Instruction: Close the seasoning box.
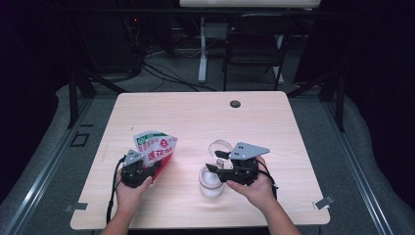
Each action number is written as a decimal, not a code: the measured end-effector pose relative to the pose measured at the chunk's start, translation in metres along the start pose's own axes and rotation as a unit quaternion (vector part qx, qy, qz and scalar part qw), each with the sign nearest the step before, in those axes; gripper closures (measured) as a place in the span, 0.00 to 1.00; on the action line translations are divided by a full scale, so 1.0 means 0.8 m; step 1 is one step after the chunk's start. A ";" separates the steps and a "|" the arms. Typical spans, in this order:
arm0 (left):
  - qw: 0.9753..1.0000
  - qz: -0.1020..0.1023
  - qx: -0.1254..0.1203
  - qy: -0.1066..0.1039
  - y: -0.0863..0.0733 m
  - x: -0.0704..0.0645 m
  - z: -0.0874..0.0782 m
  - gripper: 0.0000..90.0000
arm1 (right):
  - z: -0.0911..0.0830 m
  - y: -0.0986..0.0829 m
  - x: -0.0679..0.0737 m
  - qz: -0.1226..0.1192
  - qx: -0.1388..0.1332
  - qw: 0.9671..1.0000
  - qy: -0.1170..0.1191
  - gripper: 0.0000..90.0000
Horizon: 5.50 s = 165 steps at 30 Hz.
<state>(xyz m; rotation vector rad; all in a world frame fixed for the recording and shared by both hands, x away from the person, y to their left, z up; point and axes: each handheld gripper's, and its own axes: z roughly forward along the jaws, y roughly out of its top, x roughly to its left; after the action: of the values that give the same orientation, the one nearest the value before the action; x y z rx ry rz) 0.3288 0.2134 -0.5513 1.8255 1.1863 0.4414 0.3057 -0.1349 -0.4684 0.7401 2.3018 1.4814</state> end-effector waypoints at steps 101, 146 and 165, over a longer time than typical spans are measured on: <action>0.989 -0.002 -0.077 0.128 0.000 0.011 -0.059 0.41 | 0.017 0.011 0.005 -0.014 0.007 1.000 0.011 0.52; 0.993 0.117 -0.011 0.008 -0.003 -0.074 -0.017 0.49 | -0.041 0.021 -0.033 0.017 -0.015 0.998 -0.056 1.00; 0.990 0.141 -0.008 -0.004 -0.005 -0.091 -0.014 0.49 | -0.054 0.002 -0.070 0.061 -0.002 0.993 -0.105 1.00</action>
<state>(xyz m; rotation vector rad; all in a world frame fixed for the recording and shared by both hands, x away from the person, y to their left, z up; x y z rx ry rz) 0.2842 0.1570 -0.5364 1.9866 0.9185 0.5989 0.3301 -0.1992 -0.4498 1.0016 2.1300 1.3831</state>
